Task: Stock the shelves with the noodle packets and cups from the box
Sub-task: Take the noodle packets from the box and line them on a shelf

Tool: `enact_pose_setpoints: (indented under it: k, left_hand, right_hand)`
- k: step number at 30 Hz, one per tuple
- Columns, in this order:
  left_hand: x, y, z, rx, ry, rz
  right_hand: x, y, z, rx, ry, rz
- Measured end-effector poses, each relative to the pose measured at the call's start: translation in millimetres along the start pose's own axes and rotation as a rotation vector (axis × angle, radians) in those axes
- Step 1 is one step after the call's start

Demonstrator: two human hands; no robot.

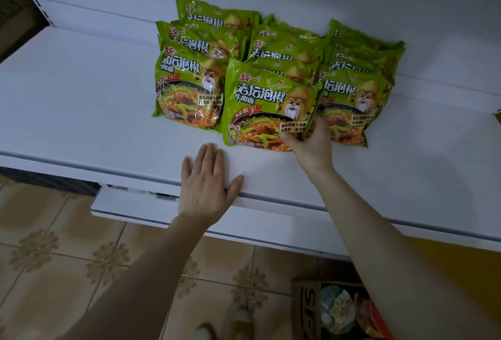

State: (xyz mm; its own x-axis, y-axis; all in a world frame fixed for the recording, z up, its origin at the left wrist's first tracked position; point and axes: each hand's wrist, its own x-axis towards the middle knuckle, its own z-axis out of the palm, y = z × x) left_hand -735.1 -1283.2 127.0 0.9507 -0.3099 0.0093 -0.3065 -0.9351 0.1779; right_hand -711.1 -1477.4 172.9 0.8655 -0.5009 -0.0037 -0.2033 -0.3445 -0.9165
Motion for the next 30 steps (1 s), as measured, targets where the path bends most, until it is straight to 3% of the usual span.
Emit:
enact_pose_setpoints:
  k: [9, 14, 20, 30]
  left_hand:
    - [0.1, -1.0, 2.4, -0.001, -0.003, 0.026]
    - [-0.4, -2.8, -2.8, -0.014, -0.046, 0.036]
    - [-44.4, 24.8, -17.3, -0.050, 0.229, 0.504]
    - [-123.6, 114.3, -1.6, -0.044, -0.017, 0.946]
  right_hand:
    - [-2.6, -1.5, -4.9, -0.118, 0.026, 0.004]
    - [-17.0, -6.2, -22.5, -0.342, 0.045, -0.096]
    - [-52.9, -7.7, -51.3, -0.402, 0.094, -0.010]
    - [-160.9, 27.4, -180.0, -0.476, 0.299, 0.296]
